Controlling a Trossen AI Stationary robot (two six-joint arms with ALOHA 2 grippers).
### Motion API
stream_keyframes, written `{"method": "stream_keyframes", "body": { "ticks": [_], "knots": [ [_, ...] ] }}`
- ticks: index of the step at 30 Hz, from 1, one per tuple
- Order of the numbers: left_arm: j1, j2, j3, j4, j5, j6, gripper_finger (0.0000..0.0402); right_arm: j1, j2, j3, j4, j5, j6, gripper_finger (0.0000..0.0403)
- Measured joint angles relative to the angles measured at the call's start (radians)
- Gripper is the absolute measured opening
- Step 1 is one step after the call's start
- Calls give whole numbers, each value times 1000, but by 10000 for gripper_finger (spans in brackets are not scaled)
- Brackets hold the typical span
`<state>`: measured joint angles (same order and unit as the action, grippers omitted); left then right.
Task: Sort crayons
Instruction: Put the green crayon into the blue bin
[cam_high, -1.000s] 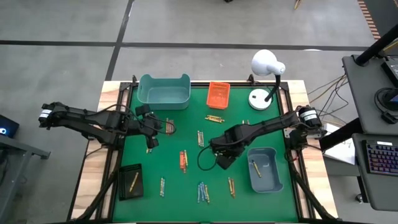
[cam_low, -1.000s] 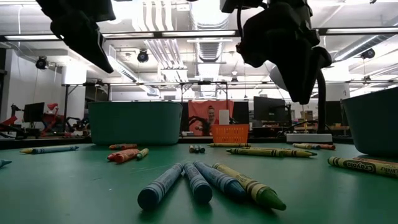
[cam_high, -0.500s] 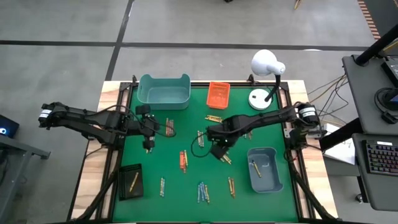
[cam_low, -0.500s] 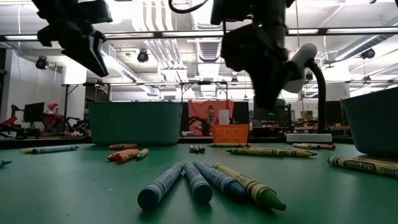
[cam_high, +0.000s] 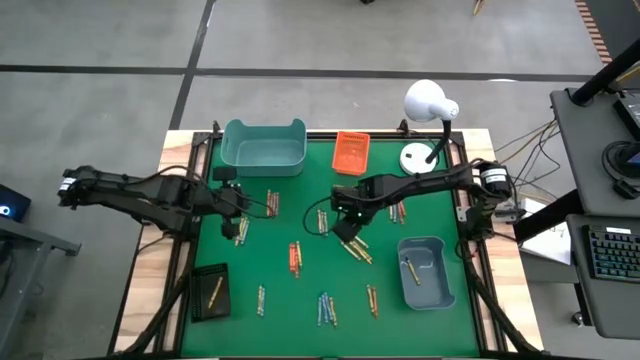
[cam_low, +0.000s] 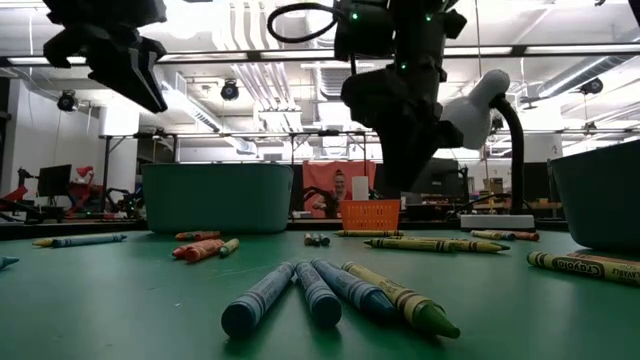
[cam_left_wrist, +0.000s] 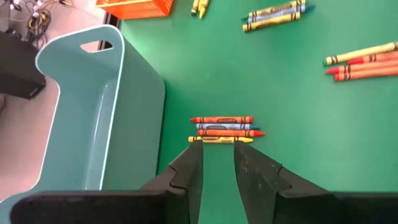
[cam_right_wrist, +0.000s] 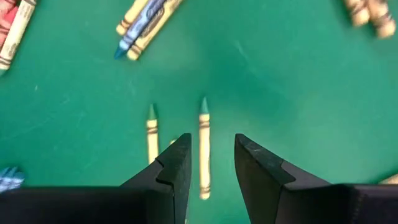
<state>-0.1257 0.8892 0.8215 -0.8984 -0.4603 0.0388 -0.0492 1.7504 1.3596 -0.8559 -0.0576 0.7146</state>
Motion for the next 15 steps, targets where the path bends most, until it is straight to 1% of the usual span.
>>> {"method": "stream_keyframes", "body": {
  "ticks": [4, 6, 8, 10, 15],
  "knots": [
    [0, -38, 0, -1, 0, -56, 73, -30, 0, -42, 104, 62, -87, 109],
    [0, -59, 0, -2, 0, -86, 73, -46, 0, -62, 161, 77, -133, 109],
    [0, -80, 0, -2, 0, -108, 73, -60, 0, -65, 160, 77, -146, 109],
    [0, -99, 0, -2, 0, -125, 73, -70, -1, -65, 145, 56, -142, 109],
    [0, -133, 0, 0, -1, -169, 73, -63, 0, -65, 112, -55, -105, 109]
  ]
}}
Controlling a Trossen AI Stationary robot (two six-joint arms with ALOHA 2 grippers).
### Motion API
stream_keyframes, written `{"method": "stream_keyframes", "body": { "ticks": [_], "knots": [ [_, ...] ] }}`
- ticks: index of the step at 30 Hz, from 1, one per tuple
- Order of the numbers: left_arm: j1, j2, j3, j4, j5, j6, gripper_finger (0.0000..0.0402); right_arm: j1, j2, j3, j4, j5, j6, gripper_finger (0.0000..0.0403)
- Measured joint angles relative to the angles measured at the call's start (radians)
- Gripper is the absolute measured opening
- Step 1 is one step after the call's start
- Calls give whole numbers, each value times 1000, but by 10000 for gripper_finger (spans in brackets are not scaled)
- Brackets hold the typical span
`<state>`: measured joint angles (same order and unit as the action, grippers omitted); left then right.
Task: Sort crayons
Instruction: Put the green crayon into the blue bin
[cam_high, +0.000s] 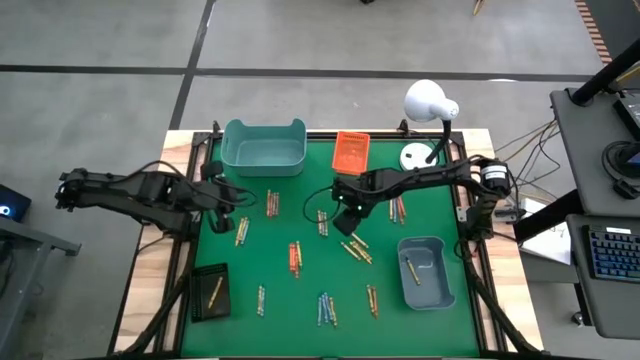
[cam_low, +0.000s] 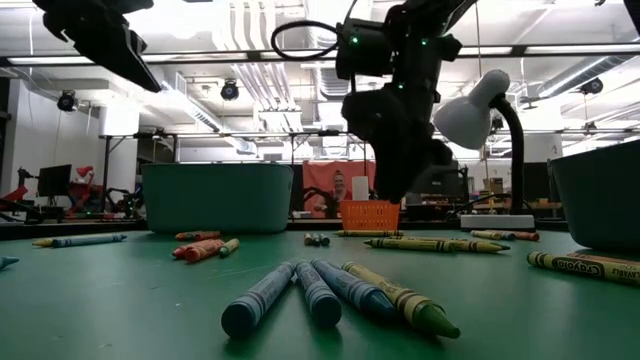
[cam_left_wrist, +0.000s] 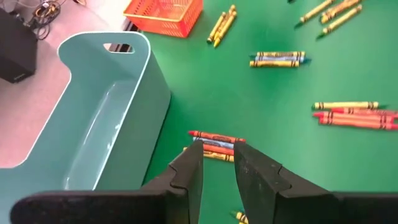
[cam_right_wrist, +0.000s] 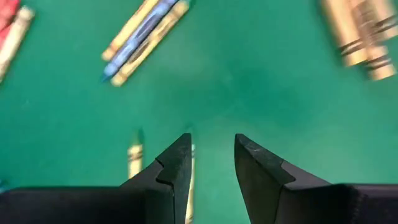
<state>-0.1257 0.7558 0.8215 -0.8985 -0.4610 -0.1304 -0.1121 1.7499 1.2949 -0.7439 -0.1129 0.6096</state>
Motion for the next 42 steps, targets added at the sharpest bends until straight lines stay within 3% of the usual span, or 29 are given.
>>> {"method": "stream_keyframes", "body": {
  "ticks": [12, 17, 23, 42],
  "knots": [
    [0, 15, 0, 65, -3, -2, 73, 99, 89, 2, -6, 8, 9, 109],
    [0, 30, 0, 66, -3, -2, 73, 99, 112, 5, -4, 22, 26, 109],
    [0, 46, 0, 85, -3, 2, 73, 99, 114, 5, 2, 112, 24, 109],
    [0, 61, 0, 98, -3, 12, 73, 99, 190, -15, 70, 118, 18, 109]
  ]
}}
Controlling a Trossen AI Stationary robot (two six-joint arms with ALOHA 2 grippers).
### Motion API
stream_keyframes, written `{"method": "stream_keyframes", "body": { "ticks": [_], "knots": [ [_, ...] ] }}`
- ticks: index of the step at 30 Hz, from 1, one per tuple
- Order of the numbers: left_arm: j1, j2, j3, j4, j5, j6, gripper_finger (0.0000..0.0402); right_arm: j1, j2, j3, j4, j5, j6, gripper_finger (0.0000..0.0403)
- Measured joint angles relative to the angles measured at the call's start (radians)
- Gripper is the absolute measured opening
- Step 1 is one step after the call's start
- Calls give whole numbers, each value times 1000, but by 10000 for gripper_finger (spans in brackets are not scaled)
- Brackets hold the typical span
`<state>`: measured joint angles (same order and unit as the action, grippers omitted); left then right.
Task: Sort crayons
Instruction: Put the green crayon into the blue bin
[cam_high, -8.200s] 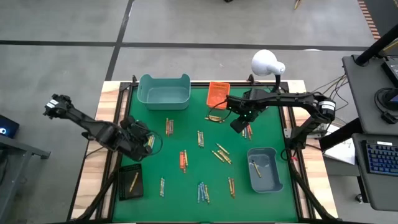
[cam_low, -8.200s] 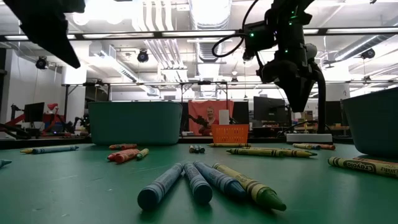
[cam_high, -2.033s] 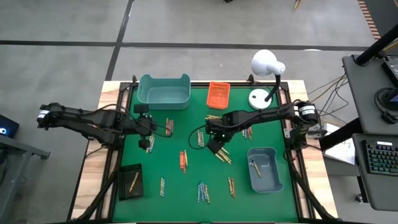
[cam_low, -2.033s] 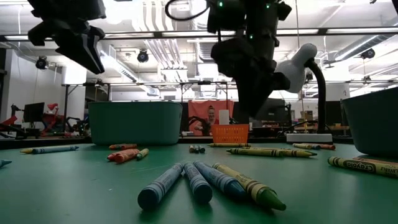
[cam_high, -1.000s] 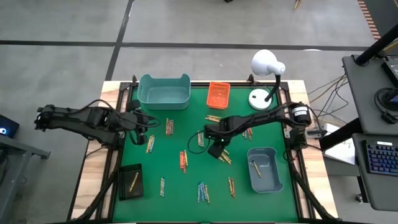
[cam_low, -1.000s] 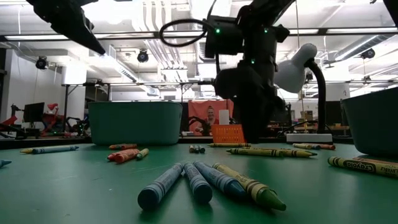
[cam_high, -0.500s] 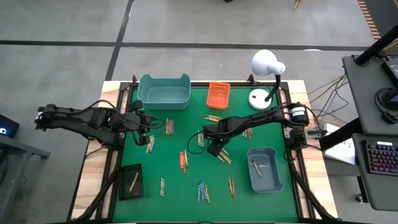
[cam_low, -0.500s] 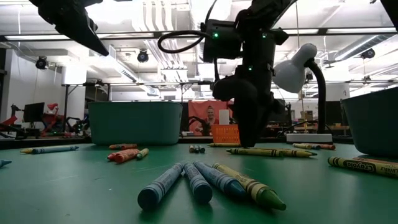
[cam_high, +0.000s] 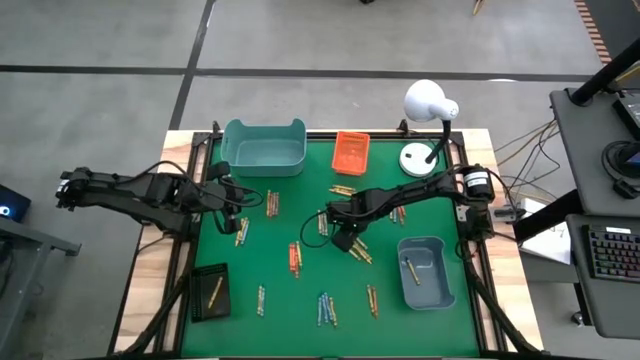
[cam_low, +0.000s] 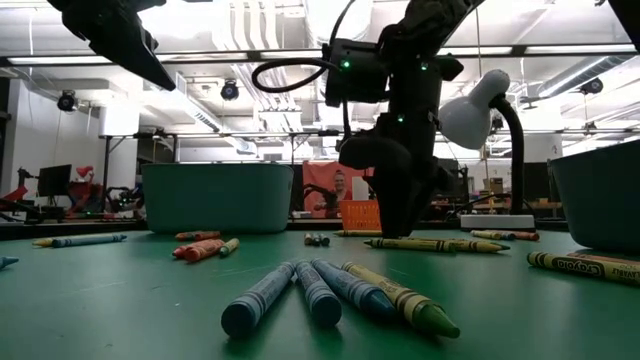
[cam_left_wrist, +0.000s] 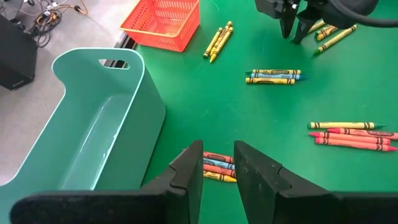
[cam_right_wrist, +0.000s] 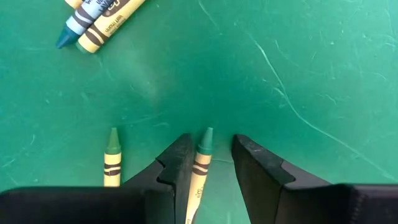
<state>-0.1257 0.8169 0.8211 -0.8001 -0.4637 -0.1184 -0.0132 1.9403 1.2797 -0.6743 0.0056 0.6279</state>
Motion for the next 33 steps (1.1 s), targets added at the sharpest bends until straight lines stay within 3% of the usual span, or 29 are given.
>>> {"method": "stream_keyframes", "body": {
  "ticks": [11, 18, 33],
  "knots": [
    [0, 0, 0, 0, 0, -18, 73, -6, 14, -2, 3, 14, -10, 105],
    [0, 0, 0, 0, 0, -24, 73, -6, 15, 6, 8, 13, -57, 19],
    [0, 0, 0, 2, 0, -29, 73, -74, -75, 188, -118, 39, -217, 12]
  ]
}}
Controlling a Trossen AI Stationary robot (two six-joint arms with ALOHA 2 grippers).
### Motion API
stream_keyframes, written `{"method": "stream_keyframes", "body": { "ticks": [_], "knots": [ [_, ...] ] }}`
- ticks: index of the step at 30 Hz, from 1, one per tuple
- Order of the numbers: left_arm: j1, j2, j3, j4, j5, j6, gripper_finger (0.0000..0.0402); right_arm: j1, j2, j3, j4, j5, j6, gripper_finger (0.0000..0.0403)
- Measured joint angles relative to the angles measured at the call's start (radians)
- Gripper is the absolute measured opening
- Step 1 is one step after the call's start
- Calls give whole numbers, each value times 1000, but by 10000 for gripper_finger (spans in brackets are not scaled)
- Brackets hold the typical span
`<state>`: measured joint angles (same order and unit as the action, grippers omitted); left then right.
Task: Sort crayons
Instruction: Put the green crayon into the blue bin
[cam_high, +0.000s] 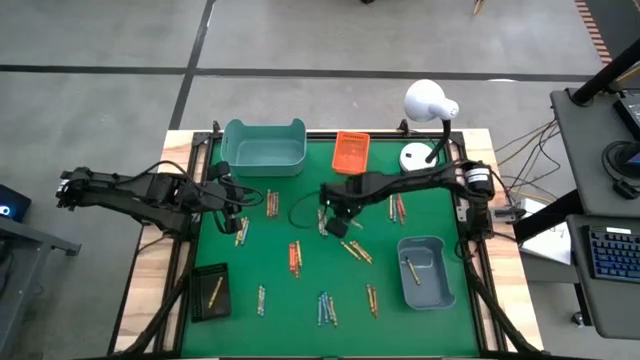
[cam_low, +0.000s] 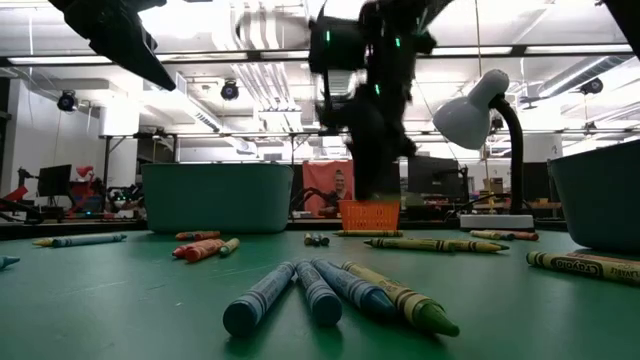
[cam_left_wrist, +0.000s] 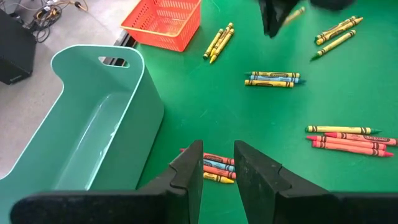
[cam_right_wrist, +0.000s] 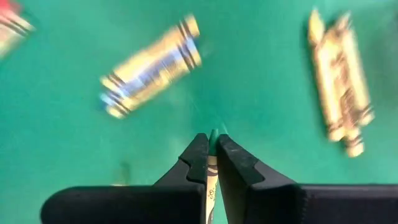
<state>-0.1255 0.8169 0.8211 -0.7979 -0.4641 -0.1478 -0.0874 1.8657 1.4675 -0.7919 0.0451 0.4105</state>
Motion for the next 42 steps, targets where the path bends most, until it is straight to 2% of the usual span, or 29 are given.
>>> {"method": "stream_keyframes", "body": {
  "ticks": [11, 16, 20, 24, 30, 35, 42],
  "knots": [
    [0, 0, 0, -1, 0, -11, 73, -204, -40, 202, -16, -1, -297, 12],
    [0, 0, 0, -1, 0, -24, 73, -330, -32, 230, -7, 87, -482, 12],
    [0, 0, 0, -1, 0, -32, 73, -428, -12, 206, 56, 98, -590, 12],
    [0, 0, 0, 9, 0, -40, 73, -514, 32, 203, 179, 91, -396, 12],
    [0, 0, 0, 28, 0, -49, 73, -569, 68, 202, 192, 53, -185, 12],
    [0, 0, 0, 28, 0, -56, 73, -558, 71, 202, 198, 49, -166, 23],
    [0, 0, 0, 28, 0, -73, 73, -554, 71, 202, 194, 52, -162, 82]
  ]
}}
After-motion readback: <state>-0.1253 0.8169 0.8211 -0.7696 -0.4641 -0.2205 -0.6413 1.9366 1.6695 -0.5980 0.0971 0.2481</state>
